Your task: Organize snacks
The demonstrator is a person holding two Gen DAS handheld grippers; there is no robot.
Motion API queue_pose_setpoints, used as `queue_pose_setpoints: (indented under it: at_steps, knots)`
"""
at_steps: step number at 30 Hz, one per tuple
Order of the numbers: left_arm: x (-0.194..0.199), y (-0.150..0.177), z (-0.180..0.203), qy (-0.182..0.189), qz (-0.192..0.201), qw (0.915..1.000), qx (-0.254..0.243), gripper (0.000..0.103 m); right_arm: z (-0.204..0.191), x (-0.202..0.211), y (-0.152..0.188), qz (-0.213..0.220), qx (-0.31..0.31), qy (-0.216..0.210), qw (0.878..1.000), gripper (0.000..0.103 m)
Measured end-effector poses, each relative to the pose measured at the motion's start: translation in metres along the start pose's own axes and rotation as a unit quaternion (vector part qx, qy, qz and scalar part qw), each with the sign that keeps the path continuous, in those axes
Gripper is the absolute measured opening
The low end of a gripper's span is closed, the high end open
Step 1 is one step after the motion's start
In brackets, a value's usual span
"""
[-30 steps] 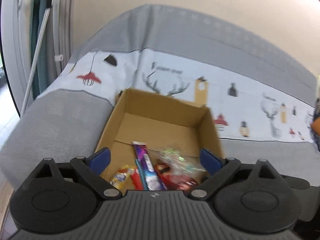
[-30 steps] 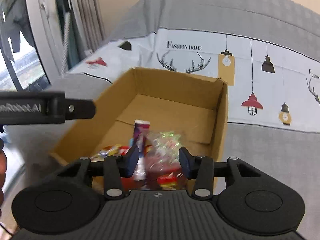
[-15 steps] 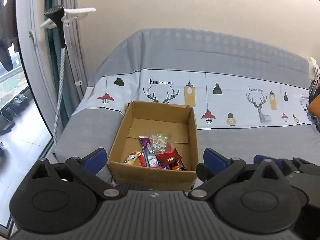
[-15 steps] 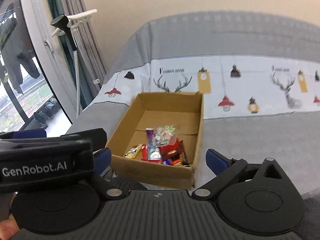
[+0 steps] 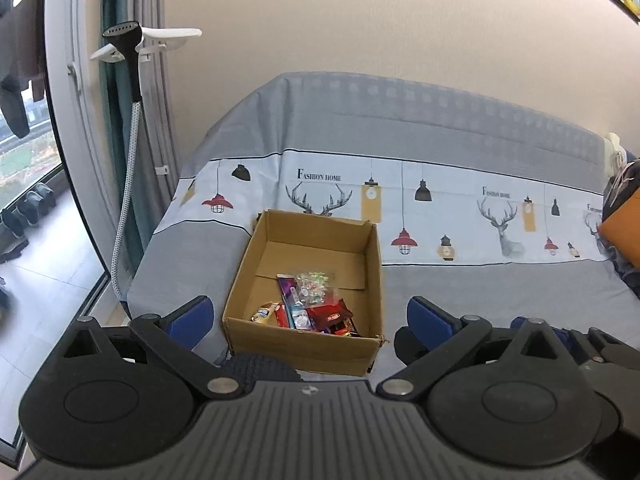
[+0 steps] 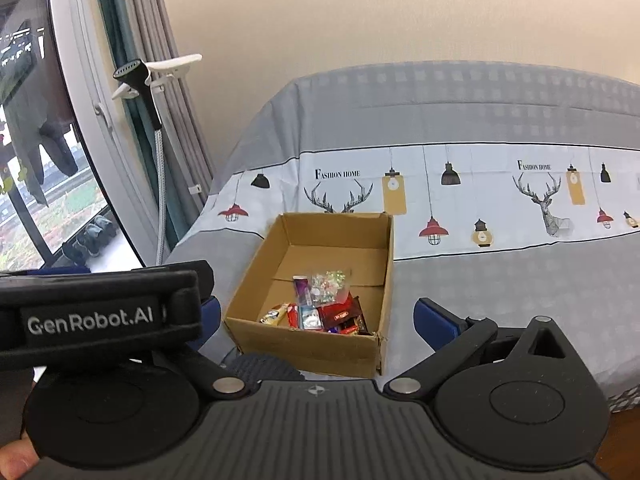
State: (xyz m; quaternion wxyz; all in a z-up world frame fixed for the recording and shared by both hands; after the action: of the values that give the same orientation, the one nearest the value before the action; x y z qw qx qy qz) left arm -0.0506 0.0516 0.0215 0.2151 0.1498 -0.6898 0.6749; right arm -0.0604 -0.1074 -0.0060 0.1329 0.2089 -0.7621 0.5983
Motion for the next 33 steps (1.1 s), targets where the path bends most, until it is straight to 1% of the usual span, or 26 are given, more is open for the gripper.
queue_pose_setpoints:
  at_steps: [3,8,13,33]
  knots:
    - [0.007,0.002,0.002,-0.019,0.000,0.9997,-0.014,0.103,-0.004,0.003,0.001,-0.007,0.000,-0.001,1.000,0.102]
    - [0.014,0.005,-0.001,-0.026,-0.006,0.9997,-0.002,0.103,-0.009,0.007,0.002,-0.011,0.007,-0.002,1.000,0.102]
    - [0.020,0.006,0.003,-0.042,0.006,0.9990,-0.017,0.103,-0.012,0.010,0.003,-0.009,0.012,0.000,1.000,0.102]
    - [0.024,0.009,0.006,-0.046,0.013,0.9985,-0.025,0.103,-0.014,0.012,0.004,-0.009,0.010,-0.003,1.000,0.102]
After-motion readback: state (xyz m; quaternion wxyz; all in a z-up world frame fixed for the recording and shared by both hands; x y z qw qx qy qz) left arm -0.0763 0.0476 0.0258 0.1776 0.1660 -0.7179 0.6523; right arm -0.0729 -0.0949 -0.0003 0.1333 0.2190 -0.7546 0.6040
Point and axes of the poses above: each gripper's, at about its wrist camera, not at the fingertips, and x roughly against the way its jaws point, z to its right, y to its underside, the point moved 2 cm from there along -x, roughly the way its jaws point, and after that the axes turned 6 degrees about z, right-handed, at the moved point
